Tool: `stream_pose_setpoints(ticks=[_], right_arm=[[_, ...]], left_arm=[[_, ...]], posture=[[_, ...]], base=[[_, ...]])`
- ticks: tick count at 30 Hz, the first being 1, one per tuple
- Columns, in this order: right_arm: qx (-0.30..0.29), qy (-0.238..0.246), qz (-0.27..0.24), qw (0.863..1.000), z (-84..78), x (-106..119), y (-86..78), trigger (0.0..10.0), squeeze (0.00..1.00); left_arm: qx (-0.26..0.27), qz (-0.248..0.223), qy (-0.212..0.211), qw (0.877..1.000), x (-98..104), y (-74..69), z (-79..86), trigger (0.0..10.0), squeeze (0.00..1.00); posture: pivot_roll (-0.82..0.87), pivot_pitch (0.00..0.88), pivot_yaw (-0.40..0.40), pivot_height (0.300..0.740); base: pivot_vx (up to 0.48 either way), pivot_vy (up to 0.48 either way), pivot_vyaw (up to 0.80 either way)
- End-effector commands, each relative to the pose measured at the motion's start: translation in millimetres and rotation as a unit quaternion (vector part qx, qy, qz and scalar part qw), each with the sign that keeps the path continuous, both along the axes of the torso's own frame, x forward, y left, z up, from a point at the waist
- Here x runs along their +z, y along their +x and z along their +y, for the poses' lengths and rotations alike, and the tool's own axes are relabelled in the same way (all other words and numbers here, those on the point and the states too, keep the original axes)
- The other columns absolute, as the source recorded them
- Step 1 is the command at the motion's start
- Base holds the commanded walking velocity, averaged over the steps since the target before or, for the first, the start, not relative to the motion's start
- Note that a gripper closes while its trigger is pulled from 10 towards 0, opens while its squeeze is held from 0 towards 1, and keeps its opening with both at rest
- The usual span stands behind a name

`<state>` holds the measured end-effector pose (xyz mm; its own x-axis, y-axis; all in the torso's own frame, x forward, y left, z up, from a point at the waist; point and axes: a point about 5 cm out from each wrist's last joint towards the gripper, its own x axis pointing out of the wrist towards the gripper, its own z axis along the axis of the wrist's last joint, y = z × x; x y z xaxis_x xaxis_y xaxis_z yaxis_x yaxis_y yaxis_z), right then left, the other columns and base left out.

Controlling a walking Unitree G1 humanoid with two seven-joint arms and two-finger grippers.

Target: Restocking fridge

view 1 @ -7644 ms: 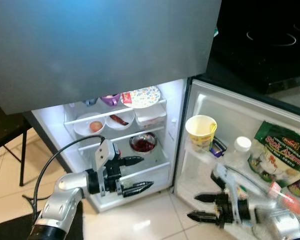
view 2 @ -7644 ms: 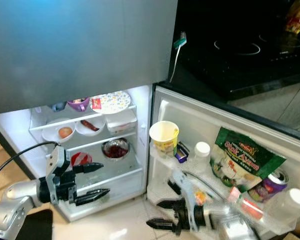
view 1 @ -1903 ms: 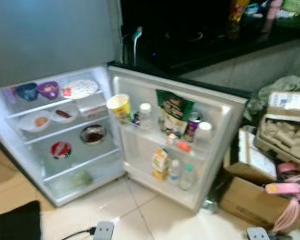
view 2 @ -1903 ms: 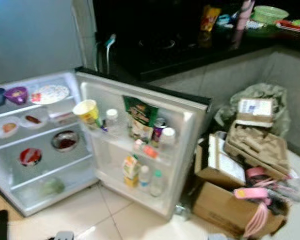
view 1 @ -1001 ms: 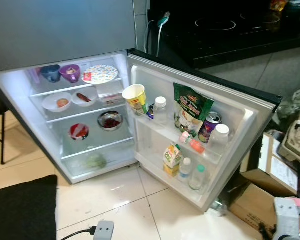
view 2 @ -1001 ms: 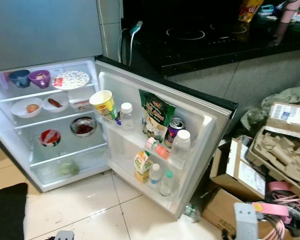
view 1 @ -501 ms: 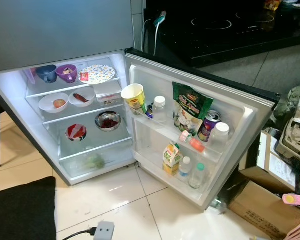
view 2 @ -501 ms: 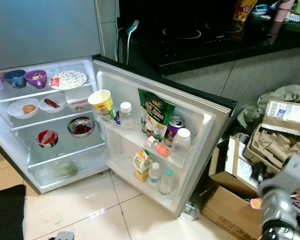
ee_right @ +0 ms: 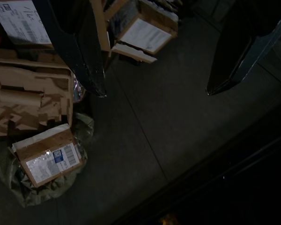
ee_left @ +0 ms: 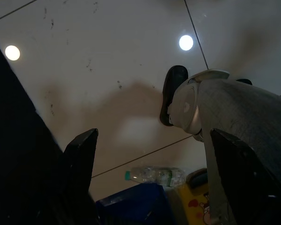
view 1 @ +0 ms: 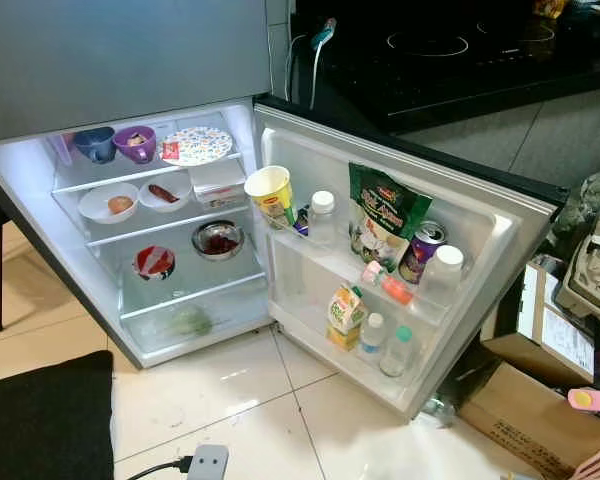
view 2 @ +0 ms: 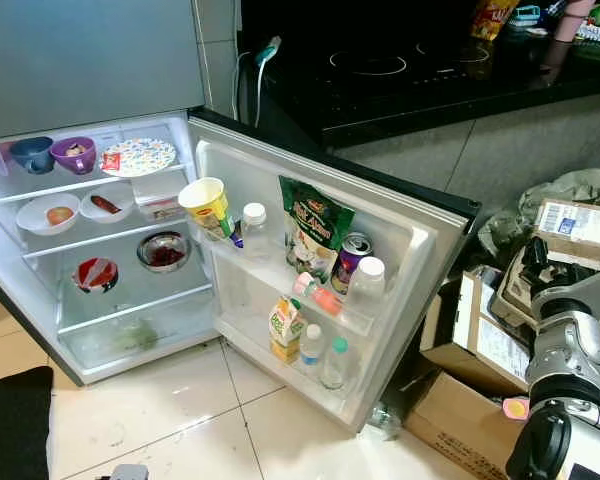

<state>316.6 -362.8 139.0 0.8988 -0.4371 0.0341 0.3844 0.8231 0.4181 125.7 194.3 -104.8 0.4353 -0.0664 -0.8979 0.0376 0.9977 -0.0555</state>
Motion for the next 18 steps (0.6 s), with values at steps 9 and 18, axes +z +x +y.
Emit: stream_pose_setpoints(ticks=[9, 18], right_arm=[[0.065, 0.001, 0.048, 0.997, 19.2, -16, 6.8, 10.0, 0.0], [0.091, -0.022, 0.04, 0.995, 28.8, 0, 21.3, 10.0, 0.0]], left_arm=[[-0.008, 0.011, -0.002, 1.0, -2, -7.8, 0.6, 10.0, 0.0], [-0.013, 0.015, 0.009, 1.0, -3, -20.0, 14.3, 10.0, 0.0]], posture=[[0.01, 0.0, -0.022, 0.74], [0.04, 0.0, -0.007, 0.74]], base=[[0.0, 0.0, 0.0], [0.0, 0.0, 0.0]])
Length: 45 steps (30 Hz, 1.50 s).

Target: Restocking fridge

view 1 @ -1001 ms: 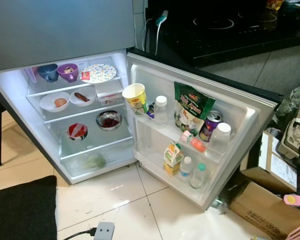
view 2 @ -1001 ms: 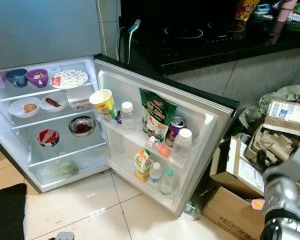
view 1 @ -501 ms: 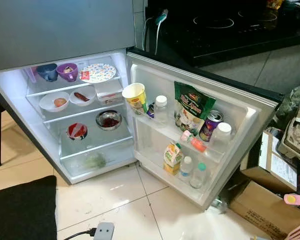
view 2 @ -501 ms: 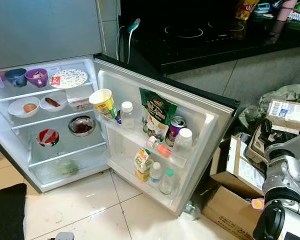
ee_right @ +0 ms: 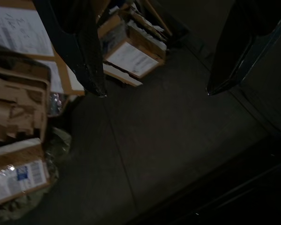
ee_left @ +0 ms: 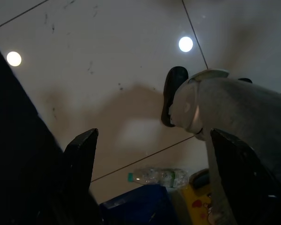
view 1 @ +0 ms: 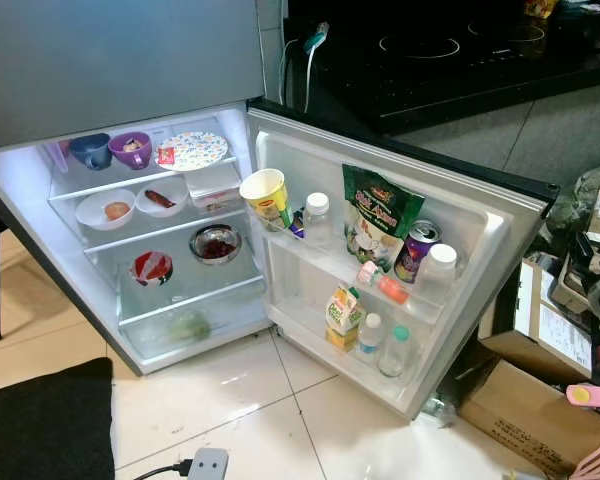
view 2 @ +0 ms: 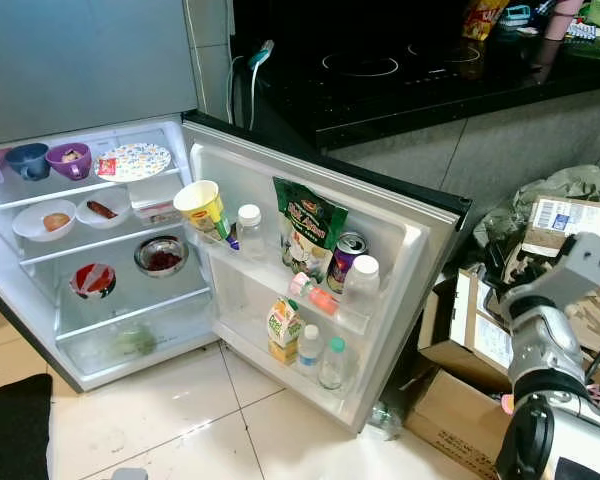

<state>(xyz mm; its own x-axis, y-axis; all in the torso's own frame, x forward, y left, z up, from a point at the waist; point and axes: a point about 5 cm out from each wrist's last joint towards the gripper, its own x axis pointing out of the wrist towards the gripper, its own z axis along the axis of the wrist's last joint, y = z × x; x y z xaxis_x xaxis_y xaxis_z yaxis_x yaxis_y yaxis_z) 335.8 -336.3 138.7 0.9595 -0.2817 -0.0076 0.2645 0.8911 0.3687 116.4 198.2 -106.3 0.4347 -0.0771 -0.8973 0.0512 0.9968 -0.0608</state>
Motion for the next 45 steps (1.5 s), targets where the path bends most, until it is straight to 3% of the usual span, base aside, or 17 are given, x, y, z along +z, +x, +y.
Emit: stream_pose_setpoints(ticks=[1, 12, 14, 20, 21, 24, 25, 30, 31, 33, 35, 37, 39, 42, 43, 45], right_arm=[[0.008, -0.005, 0.011, 1.0, 2.4, 0, 2.1, 10.0, 0.0], [0.016, -0.033, 0.025, 0.999, 1.9, 6, 5.2, 10.0, 0.0], [0.016, -0.033, 0.025, 0.999, 1.9, 6, 5.2, 10.0, 0.0], [0.01, -0.06, 0.024, 0.998, -4.1, 19, 7.9, 10.0, 0.0], [0.01, -0.061, 0.022, 0.998, -4.8, 21, 8.1, 8.5, 0.0], [0.011, -0.061, 0.021, 0.998, -5.2, 22, 8.2, 8.5, 0.0], [0.013, -0.06, 0.016, 0.998, -5.1, 24, 8.8, 0.0, 0.0], [0.026, -0.059, 0.007, 0.998, -2.4, 27, 11.0, 0.0, 0.0], [0.07, -0.063, -0.009, 0.996, 7.1, 30, 16.0, 0.0, 0.0], [0.177, -0.074, -0.037, 0.981, 29.0, 36, 24.1, 0.0, 0.0], [0.209, -0.077, -0.044, 0.974, 35.5, 37, 25.8, 0.0, 0.0], [0.287, -0.085, -0.063, 0.952, 48.9, 41, 27.5, 0.0, 0.0], [0.287, -0.085, -0.063, 0.952, 48.9, 41, 27.5, 0.0, 0.0], [0.378, -0.092, -0.081, 0.918, 64.2, 45, 27.6, 0.0, 0.0], [0.378, -0.092, -0.081, 0.918, 64.2, 45, 27.6, 0.0, 0.0], [0.44, -0.097, -0.087, 0.889, 74.5, 44, 25.3, 0.0, 0.0]], left_arm=[[-0.006, 0.016, 0.012, 1.0, -1, -10.7, 10.4, 10.0, 0.0], [-0.009, 0.015, 0.032, 0.999, 2, -37.8, 44.6, 10.0, 0.0], [-0.009, 0.015, 0.032, 0.999, 2, -37.8, 44.6, 10.0, 0.0], [-0.022, -0.01, 0.044, 0.999, 11, -38.5, 66.0, 10.0, 0.0], [-0.025, -0.014, 0.044, 0.999, 12, -37.0, 67.2, 10.0, 0.0], [-0.027, -0.016, 0.044, 0.999, 13, -36.2, 68.1, 10.0, 0.0], [-0.029, -0.02, 0.044, 0.998, 14, -34.2, 68.6, 10.0, 0.0], [-0.036, -0.026, 0.043, 0.998, 15, -30.3, 68.0, 10.0, 0.0], [-0.042, -0.035, 0.039, 0.998, 15, -24.2, 65.2, 10.0, 0.0], [-0.051, -0.046, 0.032, 0.997, 16, -16.0, 59.3, 10.0, 0.0], [-0.052, -0.048, 0.03, 0.997, 16, -14.5, 57.8, 10.0, 0.0], [-0.055, -0.042, 0.027, 0.997, 14, -17.0, 55.1, 10.0, 0.0], [-0.055, -0.042, 0.027, 0.997, 14, -17.0, 55.1, 10.0, 0.0], [-0.056, -0.032, 0.025, 0.998, 12, -21.7, 52.2, 10.0, 0.0], [-0.056, -0.032, 0.025, 0.998, 12, -21.7, 52.2, 10.0, 0.0], [-0.055, -0.027, 0.024, 0.998, 11, -23.9, 51.4, 10.0, 0.0]], posture=[[0.04, 0.0, -0.007, 0.74], [0.08, 0.0, 0.03, 0.74], [0.08, 0.0, 0.03, 0.74], [0.1, 0.035, 0.047, 0.74], [0.1, 0.044, 0.05, 0.74], [0.1, 0.046, 0.051, 0.74], [0.1, 0.053, 0.053, 0.74], [0.1, 0.061, 0.059, 0.74], [0.1, 0.062, 0.058, 0.74], [0.09, 0.054, 0.058, 0.74], [0.09, 0.053, 0.057, 0.74], [0.09, 0.045, 0.057, 0.74], [0.09, 0.045, 0.057, 0.74], [0.08, 0.027, 0.053, 0.74], [0.08, 0.027, 0.053, 0.74], [0.07, 0.015, 0.05, 0.74]], base=[[0.0, 0.0, 0.0], [0.0, 0.0, 0.0], [0.0, 0.0, 0.0], [0.0, 0.0, 0.0], [0.0, 0.0, 0.0], [0.0, 0.0, 0.0], [0.0, 0.0, 0.0], [0.0, 0.0, 0.0], [0.0, 0.0, 0.0], [0.0, 0.0, 0.0], [0.0, 0.0, 0.0], [0.0, 0.0, 0.0], [0.0, 0.0, 0.0], [0.0, 0.0, 0.0], [0.0, 0.0, 0.0], [0.0, 0.0, 0.0]])
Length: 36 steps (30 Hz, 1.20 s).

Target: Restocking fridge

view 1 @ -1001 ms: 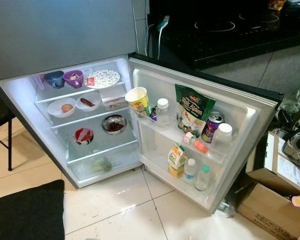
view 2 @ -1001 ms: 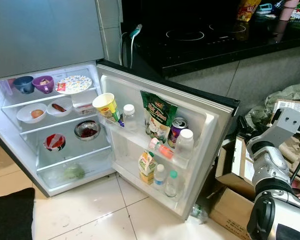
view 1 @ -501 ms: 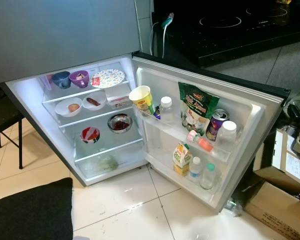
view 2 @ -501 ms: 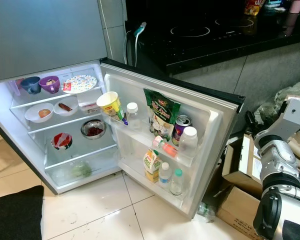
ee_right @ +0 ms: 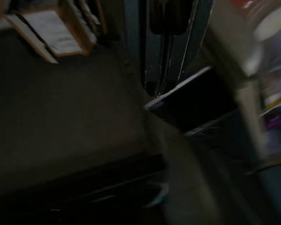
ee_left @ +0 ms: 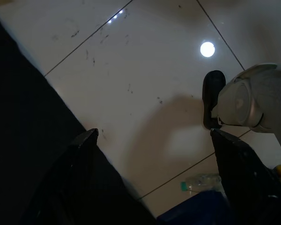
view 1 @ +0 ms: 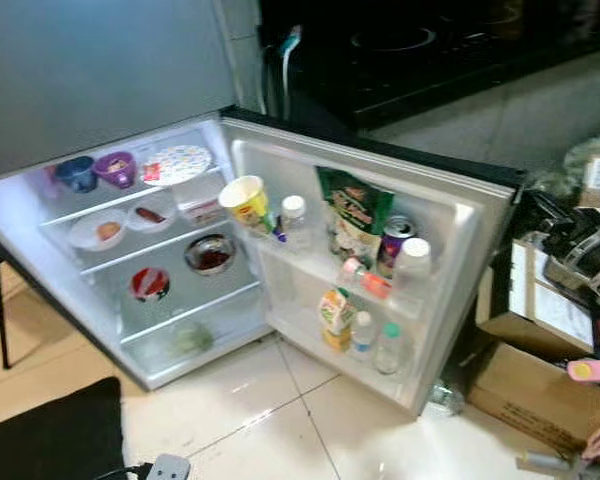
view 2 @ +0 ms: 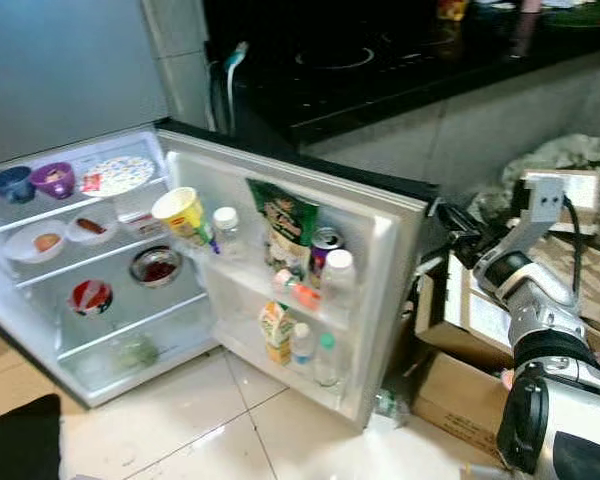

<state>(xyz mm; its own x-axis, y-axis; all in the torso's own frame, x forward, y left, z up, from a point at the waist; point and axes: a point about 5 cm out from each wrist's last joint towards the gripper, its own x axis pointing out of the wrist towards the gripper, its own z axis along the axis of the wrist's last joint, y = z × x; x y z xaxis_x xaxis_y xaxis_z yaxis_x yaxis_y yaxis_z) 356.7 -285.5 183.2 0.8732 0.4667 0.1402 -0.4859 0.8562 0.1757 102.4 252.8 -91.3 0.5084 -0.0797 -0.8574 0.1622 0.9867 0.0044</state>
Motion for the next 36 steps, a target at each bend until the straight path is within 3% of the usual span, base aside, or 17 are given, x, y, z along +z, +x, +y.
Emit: stream_pose_setpoints(ticks=[1, 5, 6, 7, 8, 9, 10, 11, 12, 14, 15, 16, 17, 22, 28, 33, 36], right_arm=[[0.077, -0.013, -0.001, 0.997, 23.6, 0, 4.4, 0.0, 0.0], [0.179, -0.03, 0.001, 0.983, 39.1, -4, -2.0, 0.0, 0.0], [0.261, -0.041, 0.004, 0.964, 51.2, -8, -10.5, 0.4, 0.0], [0.261, -0.041, 0.004, 0.964, 51.2, -8, -10.5, 0.4, 0.0], [0.341, -0.045, 0.01, 0.939, 65.5, -12, -21.9, 1.1, 0.0], [0.341, -0.045, 0.01, 0.939, 65.5, -12, -21.9, 1.1, 0.0], [0.405, -0.046, 0.016, 0.913, 78.8, -16, -33.3, 1.0, 0.0], [0.405, -0.046, 0.016, 0.913, 78.8, -16, -33.3, 1.0, 0.0], [0.428, -0.041, 0.019, 0.902, 86.2, -19, -39.1, 2.8, 0.0], [0.424, -0.035, 0.017, 0.905, 85.8, -22, -39.8, 3.2, 0.0], [0.392, -0.03, 0.013, 0.92, 79.5, -24, -35.3, 9.1, 0.0], [0.392, -0.03, 0.013, 0.92, 79.5, -24, -35.3, 9.1, 0.0], [0.341, 0.011, 0.0, 0.94, 62.3, -22, -30.5, 10.0, 0.0], [0.312, 0.082, -0.028, 0.946, 42.8, -10, -34.2, 10.0, 0.0], [0.256, 0.238, -0.18, 0.919, -2.8, 44, -50.9, 10.0, 0.0], [0.201, 0.25, -0.234, 0.918, -28.8, 61, -53.8, 10.0, 0.0], [0.129, 0.241, -0.235, 0.933, -42.0, 65, -48.0, 10.0, 0.0]], left_arm=[[0.0, 0.02, -0.002, 1.0, -4, -9.9, -3.3, 10.0, 0.0], [0.001, 0.024, -0.002, 1.0, -5, -9.7, -4.6, 10.0, 0.0], [0.002, 0.026, -0.002, 1.0, -5, -9.2, -5.3, 10.0, 0.0], [0.002, 0.026, -0.002, 1.0, -5, -9.2, -5.3, 10.0, 0.0], [0.003, 0.027, -0.002, 1.0, -6, -8.2, -6.2, 10.0, 0.0], [0.003, 0.027, -0.002, 1.0, -6, -8.2, -6.2, 10.0, 0.0], [0.003, 0.028, -0.002, 1.0, -6, -7.0, -7.5, 10.0, 0.0], [0.003, 0.028, -0.002, 1.0, -6, -7.0, -7.5, 10.0, 0.0], [0.002, 0.027, -0.003, 1.0, -6, -5.2, -9.3, 10.0, 0.0], [0.003, 0.027, -0.005, 1.0, -6, -3.5, -11.2, 10.0, 0.0], [0.003, 0.026, -0.007, 1.0, -6, -1.5, -13.0, 10.0, 0.0], [0.003, 0.026, -0.007, 1.0, -6, -1.5, -13.0, 10.0, 0.0], [0.004, 0.024, -0.01, 1.0, -6, 2.3, -16.3, 10.0, 0.0], [0.004, 0.021, -0.015, 1.0, -6, 4.9, -18.8, 10.0, 0.0], [0.005, 0.027, -0.022, 0.999, -7, 3.4, -20.7, 10.0, 0.0], [0.004, 0.031, -0.023, 0.999, -8, 2.7, -21.0, 10.0, 0.0], [0.004, 0.031, -0.023, 0.999, -8, 3.1, -21.5, 10.0, 0.0]], posture=[[0.07, 0.015, 0.05, 0.74], [0.07, 0.0, 0.043, 0.74], [0.07, 0.0, 0.041, 0.74], [0.07, 0.0, 0.041, 0.74], [0.06, 0.0, 0.042, 0.74], [0.06, 0.0, 0.042, 0.74], [0.05, 0.0, 0.04, 0.74], [0.05, 0.0, 0.04, 0.74], [0.05, 0.0, 0.038, 0.74], [0.05, 0.0, 0.037, 0.74], [0.05, 0.0, 0.035, 0.74], [0.05, 0.0, 0.035, 0.74], [0.05, 0.0, 0.034, 0.74], [0.05, 0.0, 0.034, 0.74], [0.04, 0.0, 0.038, 0.74], [0.04, 0.0, 0.038, 0.74], [0.04, 0.0, 0.039, 0.74]], base=[[0.0, 0.0, 0.0], [0.0, 0.0, 0.0], [0.0, 0.0, 0.0], [0.0, 0.0, 0.0], [0.0, 0.0, 0.0], [0.0, 0.0, 0.0], [0.0, 0.0, 0.0], [0.0, 0.0, 0.0], [0.0, 0.0, 0.0], [0.0, 0.0, 0.0], [0.0, 0.0, 0.0], [0.0, 0.0, 0.0], [0.0, 0.0, 0.0], [0.0, 0.0, 0.0], [0.0, 0.0, 0.0], [0.0, 0.0, 0.0], [0.0, 0.0, 0.0]])
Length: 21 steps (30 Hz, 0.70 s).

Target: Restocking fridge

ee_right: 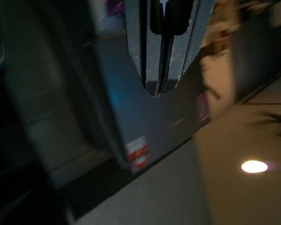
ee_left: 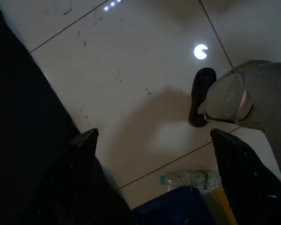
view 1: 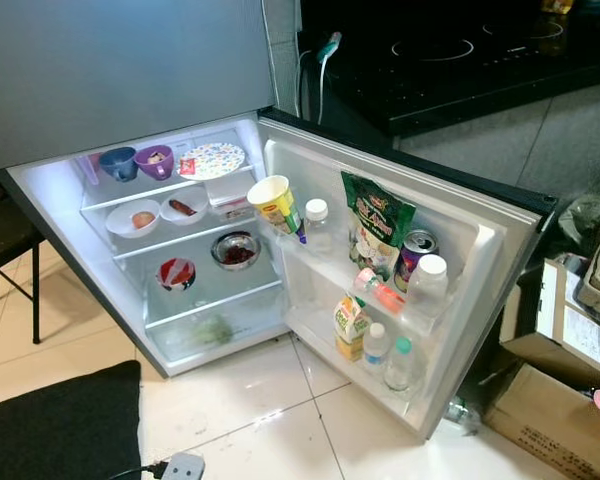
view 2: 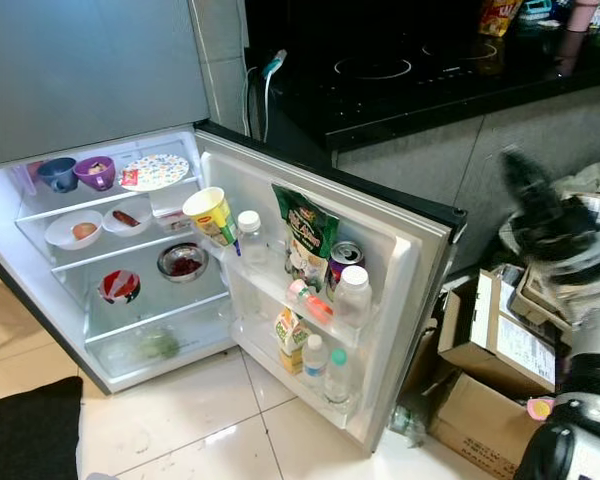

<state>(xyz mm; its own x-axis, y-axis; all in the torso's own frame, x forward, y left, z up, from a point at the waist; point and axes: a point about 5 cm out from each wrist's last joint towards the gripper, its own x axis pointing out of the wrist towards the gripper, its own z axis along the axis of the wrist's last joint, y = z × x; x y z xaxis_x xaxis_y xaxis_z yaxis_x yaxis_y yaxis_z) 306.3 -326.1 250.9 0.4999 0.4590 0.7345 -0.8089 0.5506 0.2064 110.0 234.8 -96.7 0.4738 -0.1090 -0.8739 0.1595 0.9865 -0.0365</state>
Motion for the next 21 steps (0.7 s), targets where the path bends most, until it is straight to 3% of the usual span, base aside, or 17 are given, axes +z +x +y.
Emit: stream_pose_setpoints(ticks=[1, 3, 5, 7, 8, 9, 10, 11, 14, 15, 16, 21], right_arm=[[-0.052, 0.003, 0.028, 0.998, -5.2, -3, 6.5, 10.0, 0.0], [-0.15, -0.013, 0.111, 0.982, -10.8, -12, 20.0, 10.0, 0.0], [-0.15, -0.013, 0.111, 0.982, -10.8, -12, 20.0, 10.0, 0.0], [-0.239, -0.086, 0.202, 0.946, -8.3, -31, 31.3, 10.0, 0.0], [-0.265, -0.116, 0.223, 0.931, -7.1, -37, 33.5, 10.0, 0.0], [-0.265, -0.116, 0.223, 0.931, -7.1, -37, 33.5, 10.0, 0.0], [-0.281, -0.141, 0.246, 0.917, -4.7, -43, 36.1, 10.0, 0.0], [-0.281, -0.141, 0.246, 0.917, -4.7, -43, 36.1, 10.0, 0.0], [-0.318, -0.247, 0.306, 0.863, 8.1, -67, 43.8, 10.0, 0.0], [-0.318, -0.247, 0.306, 0.863, 8.1, -67, 43.8, 10.0, 0.0], [-0.321, -0.264, 0.312, 0.854, 12.4, -72, 46.0, 10.0, 0.0], [-0.303, -0.275, 0.306, 0.859, 23.6, -75, 50.7, 10.0, 0.0]], left_arm=[[0.002, 0.011, -0.006, 1.0, -3, -4.4, -3.9, 10.0, 0.0], [0.001, 0.011, -0.007, 1.0, -3, -3.7, -5.0, 10.0, 0.0], [0.001, 0.011, -0.007, 1.0, -3, -3.7, -5.0, 10.0, 0.0], [-0.001, 0.011, -0.007, 1.0, -3, -3.1, -5.5, 10.0, 0.0], [-0.002, 0.011, -0.007, 1.0, -3, -3.1, -5.6, 10.0, 0.0], [-0.002, 0.011, -0.007, 1.0, -3, -3.1, -5.6, 10.0, 0.0], [-0.003, 0.012, -0.007, 1.0, -3, -3.0, -5.6, 10.0, 0.0], [-0.003, 0.012, -0.007, 1.0, -3, -3.0, -5.6, 10.0, 0.0], [-0.008, 0.012, -0.006, 1.0, -3, -2.7, -5.7, 10.0, 0.0], [-0.008, 0.012, -0.006, 1.0, -3, -2.7, -5.7, 10.0, 0.0], [-0.009, 0.012, -0.006, 1.0, -2, -2.2, -5.8, 10.0, 0.0], [-0.009, 0.01, -0.006, 1.0, -2, -1.1, -5.9, 10.0, 0.0]], posture=[[0.04, 0.0, 0.039, 0.74], [0.03, 0.0, 0.04, 0.74], [0.03, 0.0, 0.04, 0.74], [0.03, 0.0, 0.045, 0.74], [0.03, 0.0, 0.045, 0.74], [0.03, 0.0, 0.045, 0.74], [0.02, 0.0, 0.049, 0.74], [0.02, 0.0, 0.049, 0.74], [0.02, 0.0, 0.049, 0.74], [0.02, 0.0, 0.049, 0.74], [0.03, 0.0, 0.048, 0.74], [0.03, 0.0, 0.044, 0.74]], base=[[0.0, 0.0, 0.0], [0.0, 0.0, 0.0], [0.0, 0.0, 0.0], [0.0, 0.0, 0.0], [0.0, 0.0, 0.0], [0.0, 0.0, 0.0], [0.0, 0.0, 0.0], [0.0, 0.0, 0.0], [0.0, 0.0, 0.0], [0.0, 0.0, 0.0], [0.0, 0.0, 0.0], [0.0, 0.0, 0.0]])
